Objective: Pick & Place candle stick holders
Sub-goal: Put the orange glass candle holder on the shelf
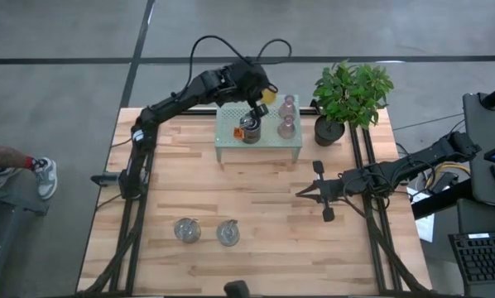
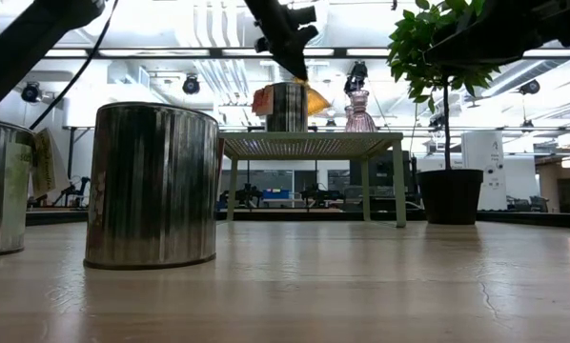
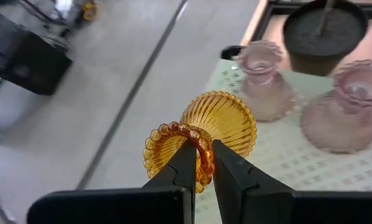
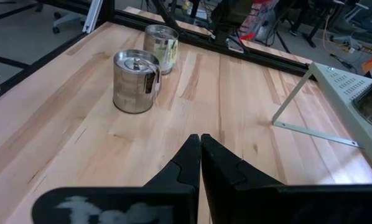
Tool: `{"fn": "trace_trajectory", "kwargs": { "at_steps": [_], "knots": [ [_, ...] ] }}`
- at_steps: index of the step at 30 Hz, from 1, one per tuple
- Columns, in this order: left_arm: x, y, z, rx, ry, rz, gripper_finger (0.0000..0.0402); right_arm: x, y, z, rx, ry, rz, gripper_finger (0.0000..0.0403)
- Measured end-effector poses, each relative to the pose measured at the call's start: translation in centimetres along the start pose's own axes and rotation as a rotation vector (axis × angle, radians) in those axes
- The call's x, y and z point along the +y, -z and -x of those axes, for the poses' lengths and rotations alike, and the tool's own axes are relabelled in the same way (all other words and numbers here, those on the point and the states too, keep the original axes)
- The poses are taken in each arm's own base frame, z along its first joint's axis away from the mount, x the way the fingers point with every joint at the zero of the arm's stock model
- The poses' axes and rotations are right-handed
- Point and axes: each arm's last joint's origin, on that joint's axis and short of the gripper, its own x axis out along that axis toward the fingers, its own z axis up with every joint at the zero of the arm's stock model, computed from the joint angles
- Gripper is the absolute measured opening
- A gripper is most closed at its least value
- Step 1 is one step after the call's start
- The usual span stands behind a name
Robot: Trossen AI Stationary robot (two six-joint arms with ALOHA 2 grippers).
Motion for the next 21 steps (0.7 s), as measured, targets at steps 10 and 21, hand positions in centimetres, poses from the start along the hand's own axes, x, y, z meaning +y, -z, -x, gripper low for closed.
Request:
{"fn": "trace_trajectory", "kwargs": {
  "at_steps": [10, 21],
  "knots": [
    [-0.4, 0.2, -0.7, 0.014, 0.034, 0.129, 0.0030, 0.0, 0.0, 0.0, -0.004, 0.000, -0.003, 0.0008],
    [-0.4, 1.0, -2.0, 0.060, 0.046, 0.225, 0.0030, 0.0, 0.0, 0.0, -0.004, 0.000, -0.004, 0.0008]
  ]
}}
